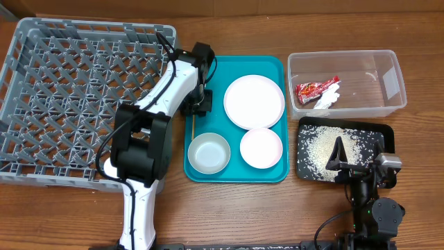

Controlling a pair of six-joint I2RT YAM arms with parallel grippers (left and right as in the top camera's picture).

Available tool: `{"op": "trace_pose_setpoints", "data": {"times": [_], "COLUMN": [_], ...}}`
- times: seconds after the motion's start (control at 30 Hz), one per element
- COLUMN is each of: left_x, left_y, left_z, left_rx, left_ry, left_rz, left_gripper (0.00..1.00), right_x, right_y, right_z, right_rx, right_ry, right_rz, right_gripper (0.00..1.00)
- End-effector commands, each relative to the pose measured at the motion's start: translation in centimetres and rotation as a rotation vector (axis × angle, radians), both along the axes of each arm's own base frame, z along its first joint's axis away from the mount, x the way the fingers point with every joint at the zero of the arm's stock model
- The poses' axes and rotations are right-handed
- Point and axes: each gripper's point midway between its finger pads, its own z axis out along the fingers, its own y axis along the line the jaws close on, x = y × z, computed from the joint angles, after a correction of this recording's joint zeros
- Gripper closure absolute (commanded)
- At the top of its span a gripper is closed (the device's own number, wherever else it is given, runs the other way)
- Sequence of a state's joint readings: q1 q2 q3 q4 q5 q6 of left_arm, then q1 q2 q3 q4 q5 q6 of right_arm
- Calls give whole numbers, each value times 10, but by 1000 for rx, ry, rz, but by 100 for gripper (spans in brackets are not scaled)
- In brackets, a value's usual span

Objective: Sort waste into correct bins and load items into the dishwasher
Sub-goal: 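Move the chopsticks over the grey dish rack and release them, then reach the left gripper to the small white bowl on the tray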

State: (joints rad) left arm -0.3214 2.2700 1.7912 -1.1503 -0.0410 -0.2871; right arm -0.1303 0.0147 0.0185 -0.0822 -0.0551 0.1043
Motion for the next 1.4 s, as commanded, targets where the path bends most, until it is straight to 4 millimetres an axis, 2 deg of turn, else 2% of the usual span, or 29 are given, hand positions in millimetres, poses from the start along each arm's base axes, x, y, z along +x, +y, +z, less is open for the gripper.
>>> {"op": "trace_pose_setpoints", "data": {"times": [0.0,0.07,0.13,0.23,0.27,0.37,0.4,0.47,0.53,0.63,0.73,0.8,0.9,1.0,1.13,1.17,1.23,1.37], "left_x": [-7,-10,-11,-11,-10,1,10,15,18,16,10,5,2,-1,-3,-2,-2,-2], "left_y": [-4,-3,-3,-2,-2,0,1,6,20,45,61,72,86,96,100,100,100,99], "left_z": [-16,-25,-26,-16,-11,21,52,85,122,160,177,178,167,147,118,110,104,112], "left_rx": [-3,4,6,6,5,-15,-34,-48,-29,14,32,45,58,63,78,79,81,75], "left_ry": [44,70,77,73,69,11,-52,-117,-197,-278,-294,-271,-215,-143,-51,-33,-21,-39], "left_rz": [-36,-35,-35,-37,-34,-22,-14,-32,-31,-17,-91,-144,-158,-140,-157,-138,-113,-103], "left_gripper": [73,75,87,96,96,96,96,96,96,96,95,95,95,96,96,84,70,66], "right_x": [0,0,0,0,0,0,0,0,0,0,0,0,0,0,0,0,0,0], "right_y": [-1,-1,-1,-1,-1,-1,-1,-1,-1,-1,-1,-1,-1,-1,-1,-1,-1,-1], "right_z": [-1,-1,-1,-1,-1,-1,-1,-1,-1,-1,-1,-1,-1,-1,-1,-1,-1,-1], "right_rx": [-1,-2,-2,-2,-2,-2,-2,-2,-2,-2,-2,-2,-2,-2,-2,-2,-2,-2], "right_ry": [-7,-7,-7,-7,-7,-7,-7,-7,-7,-7,-7,-7,-7,-7,-7,-7,-7,-7], "right_rz": [-5,-5,-5,-5,-5,-5,-5,-5,-5,-5,-5,-5,-5,-5,-5,-5,-5,-5], "right_gripper": [0,0,0,0,0,0,0,0,0,0,0,0,0,0,0,0,0,0]}}
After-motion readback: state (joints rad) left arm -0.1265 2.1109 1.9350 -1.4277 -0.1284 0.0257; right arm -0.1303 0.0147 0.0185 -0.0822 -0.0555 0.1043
